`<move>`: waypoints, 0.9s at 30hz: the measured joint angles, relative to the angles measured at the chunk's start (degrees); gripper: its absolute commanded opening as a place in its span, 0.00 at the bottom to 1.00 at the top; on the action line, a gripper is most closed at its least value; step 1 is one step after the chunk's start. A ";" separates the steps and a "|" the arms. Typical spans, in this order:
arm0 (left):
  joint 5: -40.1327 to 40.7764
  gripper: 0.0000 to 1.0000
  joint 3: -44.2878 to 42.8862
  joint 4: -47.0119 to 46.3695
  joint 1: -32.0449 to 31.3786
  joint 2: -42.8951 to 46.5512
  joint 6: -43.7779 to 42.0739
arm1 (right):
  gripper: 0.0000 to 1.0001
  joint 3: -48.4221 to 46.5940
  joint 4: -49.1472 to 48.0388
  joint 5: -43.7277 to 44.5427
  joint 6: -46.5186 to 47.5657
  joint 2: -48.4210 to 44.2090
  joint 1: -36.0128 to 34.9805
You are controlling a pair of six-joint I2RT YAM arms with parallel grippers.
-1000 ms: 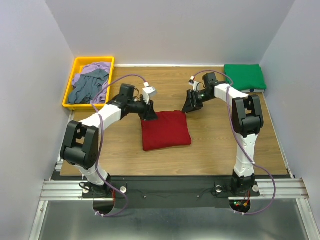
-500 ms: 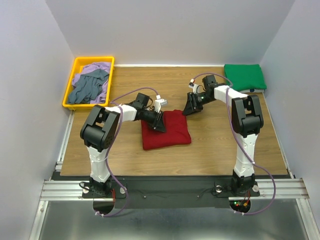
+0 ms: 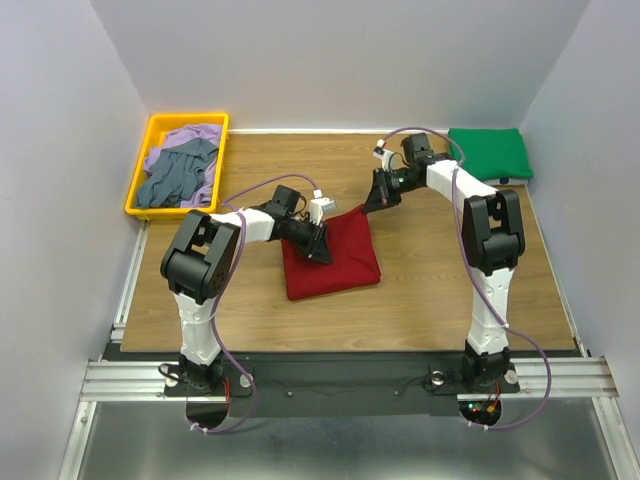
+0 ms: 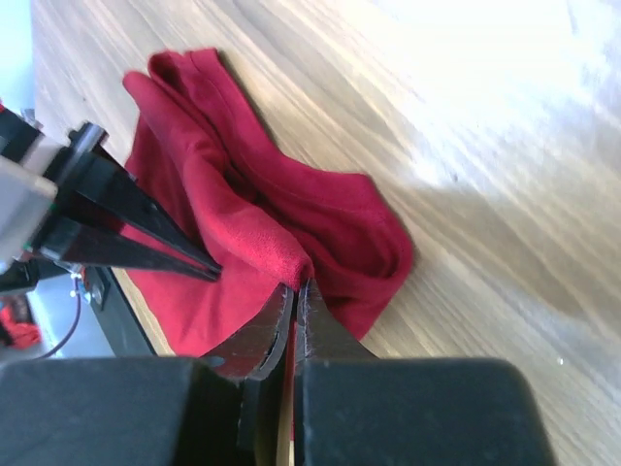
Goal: Fold and stack the t-shirts
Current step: Fold the tshirt
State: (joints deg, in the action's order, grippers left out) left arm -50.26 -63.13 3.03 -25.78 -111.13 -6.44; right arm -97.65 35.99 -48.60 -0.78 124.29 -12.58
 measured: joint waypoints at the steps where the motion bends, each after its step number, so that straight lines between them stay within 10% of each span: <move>1: 0.17 0.20 -0.11 -0.02 0.00 -0.02 -0.15 | 0.01 -0.85 -0.02 0.17 -0.17 0.07 -0.15; 10: 2.19 0.31 0.11 1.29 -0.04 2.01 -3.06 | 0.03 -0.31 -0.48 5.51 -0.42 5.35 -0.63; 19: 3.96 0.42 4.26 5.11 6.54 20.68 -7.37 | 0.57 0.09 -0.31 5.20 -0.79 4.57 -0.68; 27: 9.35 0.46 3.17 8.61 15.58 18.43 -11.13 | 0.48 -0.42 -0.35 6.38 -0.50 -3.34 -0.90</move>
State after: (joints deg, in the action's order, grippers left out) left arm -40.91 -59.96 11.64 -10.20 -92.71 -17.56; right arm -98.06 35.64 -42.22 -1.28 120.95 -13.47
